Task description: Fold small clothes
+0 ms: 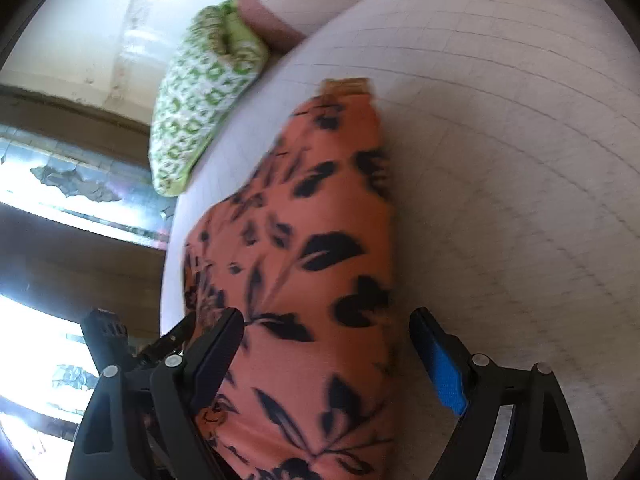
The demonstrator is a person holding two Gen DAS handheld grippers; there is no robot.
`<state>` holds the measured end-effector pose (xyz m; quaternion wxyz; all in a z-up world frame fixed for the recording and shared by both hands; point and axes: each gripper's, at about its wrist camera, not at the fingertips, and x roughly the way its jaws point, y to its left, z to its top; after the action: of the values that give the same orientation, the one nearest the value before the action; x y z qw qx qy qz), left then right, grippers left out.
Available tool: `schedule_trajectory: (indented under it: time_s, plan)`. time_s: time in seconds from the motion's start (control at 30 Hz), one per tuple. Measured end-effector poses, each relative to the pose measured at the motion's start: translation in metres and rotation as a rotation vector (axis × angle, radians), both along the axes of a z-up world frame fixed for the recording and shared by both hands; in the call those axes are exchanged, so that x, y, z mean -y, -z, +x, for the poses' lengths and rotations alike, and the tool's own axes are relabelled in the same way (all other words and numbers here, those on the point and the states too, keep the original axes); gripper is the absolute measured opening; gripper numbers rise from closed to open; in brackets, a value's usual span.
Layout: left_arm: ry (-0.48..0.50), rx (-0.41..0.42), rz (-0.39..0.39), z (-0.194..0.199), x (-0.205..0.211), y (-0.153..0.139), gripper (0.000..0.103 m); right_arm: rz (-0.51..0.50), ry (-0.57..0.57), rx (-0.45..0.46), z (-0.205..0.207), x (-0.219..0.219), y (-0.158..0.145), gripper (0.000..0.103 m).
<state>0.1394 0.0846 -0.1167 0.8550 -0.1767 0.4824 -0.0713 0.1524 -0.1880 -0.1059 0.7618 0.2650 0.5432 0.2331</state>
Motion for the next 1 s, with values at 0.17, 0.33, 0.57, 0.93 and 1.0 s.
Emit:
schedule_trajectory:
  time_s: [0.17, 0.33, 0.57, 0.93, 1.0]
  plan:
    - [0.055, 0.001, 0.044, -0.005, 0.009, 0.009, 0.077, -0.007, 0.000, -0.004, -0.001, -0.004, 0.002, 0.087]
    - [0.106, -0.008, 0.056, -0.012, 0.014, 0.019, 0.045, -0.007, 0.001, -0.015, -0.003, -0.004, 0.007, 0.087]
    - [0.075, 0.000, 0.136, -0.016, 0.030, 0.008, 0.060, -0.047, -0.011, -0.024, -0.006, -0.011, 0.002, 0.087]
    - [0.072, 0.001, 0.147, -0.007, 0.033, 0.004, 0.063, -0.099, -0.018, -0.023, -0.007, -0.024, -0.002, 0.087]
    - [0.070, -0.001, 0.145, -0.005, 0.032, 0.006, 0.065, -0.105, -0.023, -0.018, -0.005, -0.027, -0.002, 0.088]
